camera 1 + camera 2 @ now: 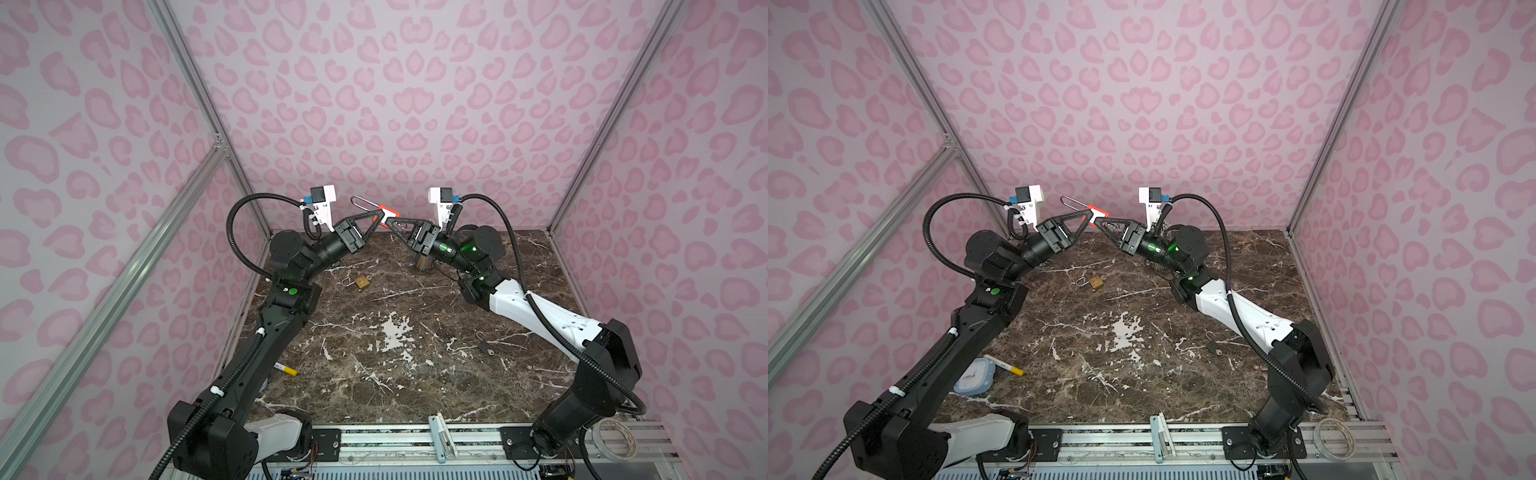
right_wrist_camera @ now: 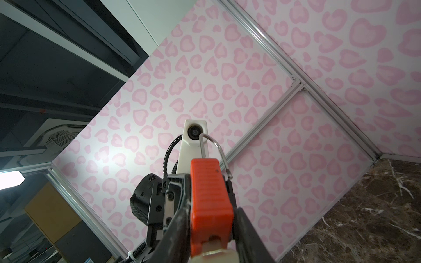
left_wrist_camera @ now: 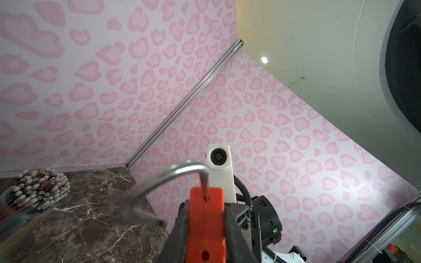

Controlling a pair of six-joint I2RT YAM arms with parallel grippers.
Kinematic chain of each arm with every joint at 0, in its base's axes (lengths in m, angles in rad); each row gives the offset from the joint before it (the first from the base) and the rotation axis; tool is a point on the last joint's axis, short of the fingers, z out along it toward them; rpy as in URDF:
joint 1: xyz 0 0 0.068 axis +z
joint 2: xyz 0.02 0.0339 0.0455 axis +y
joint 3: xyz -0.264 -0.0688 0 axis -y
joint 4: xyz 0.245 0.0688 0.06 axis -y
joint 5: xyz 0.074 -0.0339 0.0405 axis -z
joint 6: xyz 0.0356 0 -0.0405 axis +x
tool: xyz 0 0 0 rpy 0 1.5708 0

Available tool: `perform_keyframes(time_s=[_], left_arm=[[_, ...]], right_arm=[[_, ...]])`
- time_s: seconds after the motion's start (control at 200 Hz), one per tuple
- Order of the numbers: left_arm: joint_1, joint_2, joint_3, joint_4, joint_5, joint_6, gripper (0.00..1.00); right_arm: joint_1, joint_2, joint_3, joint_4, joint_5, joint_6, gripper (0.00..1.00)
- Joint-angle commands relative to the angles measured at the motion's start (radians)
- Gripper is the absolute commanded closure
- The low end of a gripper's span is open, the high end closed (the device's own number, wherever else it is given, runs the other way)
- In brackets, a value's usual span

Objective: Lock with the key

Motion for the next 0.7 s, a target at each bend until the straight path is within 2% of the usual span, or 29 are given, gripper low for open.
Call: perform_keyframes(time_s=[0.0, 0.11, 0.2, 0.33, 0.375, 0.47, 0.56, 0.695], left_arm=[[-0.001, -0.002, -0.007, 0.057, 0.002, -0.01, 0.87], [-0.001, -0.002, -0.012, 0.057, -0.001, -0.008, 0.86], [-0.001, -0.002, -0.017, 0.052, -0.005, -0.006, 0.81], [-0.002, -0.007, -0.022, 0.044, -0.01, 0.001, 0.65], [0.0, -0.008, -0.023, 0.04, -0.013, 0.006, 0.55], [0.003, -0.015, -0.029, 0.034, -0.02, 0.011, 0.46], [0.009, -0.022, -0.036, 0.032, -0.025, 0.013, 0.41], [0.031, -0.038, -0.052, 0.035, -0.027, 0.007, 0.4]], right_arm=[[0.0, 0.006, 0.007, 0.035, -0.019, 0.003, 0.7], [0.0, 0.005, 0.007, 0.035, -0.019, 0.002, 0.76], [-0.001, 0.003, 0.007, 0.034, -0.016, 0.002, 0.8], [-0.004, -0.001, 0.001, 0.034, -0.01, 0.002, 0.83], [-0.007, -0.005, -0.002, 0.036, -0.009, 0.003, 0.84], [-0.017, -0.013, -0.008, 0.041, -0.007, 0.005, 0.84], [-0.028, -0.024, -0.015, 0.038, -0.009, 0.003, 0.84], [-0.039, -0.047, -0.036, 0.038, -0.016, 0.004, 0.84]])
